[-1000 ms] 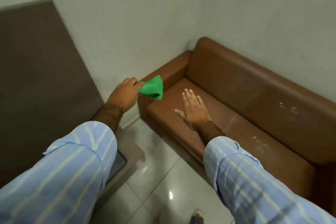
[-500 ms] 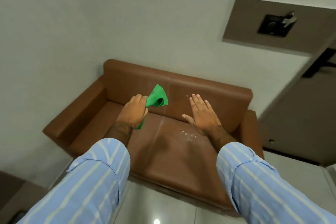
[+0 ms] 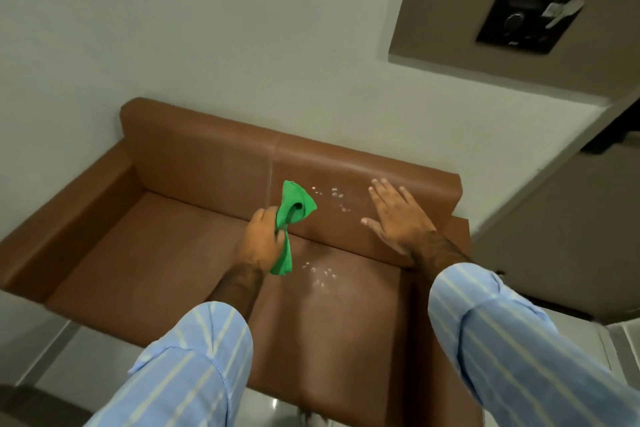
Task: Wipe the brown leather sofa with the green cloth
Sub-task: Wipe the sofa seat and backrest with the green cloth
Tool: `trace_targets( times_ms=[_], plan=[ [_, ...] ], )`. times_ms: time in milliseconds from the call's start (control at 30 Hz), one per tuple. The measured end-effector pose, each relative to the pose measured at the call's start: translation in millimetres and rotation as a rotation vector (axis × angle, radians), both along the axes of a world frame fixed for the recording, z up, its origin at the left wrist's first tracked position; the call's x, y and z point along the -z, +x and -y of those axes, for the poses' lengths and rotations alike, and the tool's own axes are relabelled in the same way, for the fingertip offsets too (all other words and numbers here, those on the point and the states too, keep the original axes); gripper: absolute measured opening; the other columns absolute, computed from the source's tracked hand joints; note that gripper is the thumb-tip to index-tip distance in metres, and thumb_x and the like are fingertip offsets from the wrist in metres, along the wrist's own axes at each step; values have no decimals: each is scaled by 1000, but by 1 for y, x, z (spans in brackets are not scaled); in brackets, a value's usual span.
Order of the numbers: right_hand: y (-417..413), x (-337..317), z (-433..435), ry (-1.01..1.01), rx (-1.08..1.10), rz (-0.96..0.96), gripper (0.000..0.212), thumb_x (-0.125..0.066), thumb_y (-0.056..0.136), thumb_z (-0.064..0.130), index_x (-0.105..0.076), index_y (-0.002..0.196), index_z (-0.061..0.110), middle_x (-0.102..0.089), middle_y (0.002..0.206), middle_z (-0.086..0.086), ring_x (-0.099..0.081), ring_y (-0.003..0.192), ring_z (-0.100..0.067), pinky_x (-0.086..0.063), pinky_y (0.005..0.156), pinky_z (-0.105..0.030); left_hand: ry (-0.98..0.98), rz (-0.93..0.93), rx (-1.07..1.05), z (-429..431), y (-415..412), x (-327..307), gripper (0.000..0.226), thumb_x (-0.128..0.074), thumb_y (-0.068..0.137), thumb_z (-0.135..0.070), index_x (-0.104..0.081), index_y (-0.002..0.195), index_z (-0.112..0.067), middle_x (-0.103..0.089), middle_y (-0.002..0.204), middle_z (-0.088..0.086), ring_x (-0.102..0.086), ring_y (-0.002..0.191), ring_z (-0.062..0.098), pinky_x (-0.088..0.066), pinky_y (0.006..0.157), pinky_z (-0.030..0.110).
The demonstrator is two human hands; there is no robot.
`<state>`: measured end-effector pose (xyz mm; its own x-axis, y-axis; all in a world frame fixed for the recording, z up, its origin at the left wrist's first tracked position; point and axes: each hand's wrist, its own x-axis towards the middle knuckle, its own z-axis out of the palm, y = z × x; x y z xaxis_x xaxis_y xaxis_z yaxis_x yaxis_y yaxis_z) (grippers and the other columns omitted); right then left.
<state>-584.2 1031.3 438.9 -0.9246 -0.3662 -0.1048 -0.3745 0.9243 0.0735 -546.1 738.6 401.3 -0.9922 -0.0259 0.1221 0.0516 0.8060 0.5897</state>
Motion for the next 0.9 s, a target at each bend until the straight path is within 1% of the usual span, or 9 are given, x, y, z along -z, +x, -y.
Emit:
trace_targets(
  times_ms=[133, 233, 333, 433, 533, 633, 733, 800, 900],
  plan=[
    [-94, 41, -13, 83, -61, 29, 76, -28, 107, 54, -8, 163, 7, -5, 174, -10, -1, 161, -23, -5, 130, -45, 62, 75, -111, -16, -59, 59, 26, -61, 81, -5, -58, 107, -6, -55, 105, 14, -56, 87, 31, -41, 76, 31],
    [-168, 77, -24, 136, -127, 89, 75, -31, 106, 52, -12, 163, 7, -8, 173, -12, -4, 161, -26, -7, 129, -47, 71, 128, -115, -30, -100, 106, 26, -58, 82, -9, -55, 108, -8, -54, 105, 13, -58, 88, 35, -47, 74, 38],
    [-242, 112, -31, 160, -276, 57, 79, -17, 101, 58, -28, 159, 6, -26, 169, -17, -22, 157, -32, -22, 126, -52, 31, 110, 23, -45, -137, 147, 39, -57, 83, -11, -51, 121, -13, -54, 112, 12, -60, 91, 38, -52, 73, 47],
    [-298, 148, -33, 150, -456, 9, 73, -21, 102, 52, -29, 159, 8, -32, 167, -15, -31, 154, -31, -31, 123, -50, 104, 28, -79, -52, -174, 176, 47, -58, 82, -3, -50, 127, -13, -55, 118, 11, -57, 101, 28, -49, 85, 41],
    [-324, 177, -39, 85, -538, -128, 67, -27, 107, 45, -22, 162, 8, -23, 170, -14, -24, 157, -28, -27, 126, -47, 193, -51, -417, -54, -208, 200, 38, -57, 85, -4, -52, 123, -7, -55, 115, 14, -52, 98, 20, -40, 84, 27],
    [-332, 195, -45, 18, -567, -203, 64, -32, 108, 41, -22, 162, 7, -23, 170, -15, -24, 157, -28, -25, 128, -46, 346, -59, -771, -64, -249, 226, 29, -55, 91, -12, -55, 118, 0, -57, 111, 20, -55, 101, 30, -38, 83, 26],
    [-334, 202, -49, -22, -589, -227, 62, -35, 109, 39, -23, 161, 7, -24, 170, -15, -24, 157, -29, -26, 127, -47, 535, -118, -867, -105, -278, 252, 37, -57, 86, -10, -55, 122, -5, -61, 115, 16, -57, 107, 30, -43, 99, 36],
    [-336, 205, -51, -36, -603, -254, 60, -35, 110, 38, -24, 161, 8, -25, 170, -14, -23, 158, -29, -27, 127, -47, 613, -200, -943, -152, -282, 260, 48, -57, 81, 0, -53, 128, -3, -60, 120, 17, -56, 111, 32, -39, 102, 30],
    [-333, 209, -52, -59, -604, -302, 58, -34, 110, 36, -26, 161, 9, -27, 169, -12, -25, 157, -28, -29, 126, -47, 647, -226, -758, -242, -253, 262, 50, -48, 85, -9, -47, 134, -13, -55, 127, 7, -52, 117, 21, -43, 101, 30]
  ],
)
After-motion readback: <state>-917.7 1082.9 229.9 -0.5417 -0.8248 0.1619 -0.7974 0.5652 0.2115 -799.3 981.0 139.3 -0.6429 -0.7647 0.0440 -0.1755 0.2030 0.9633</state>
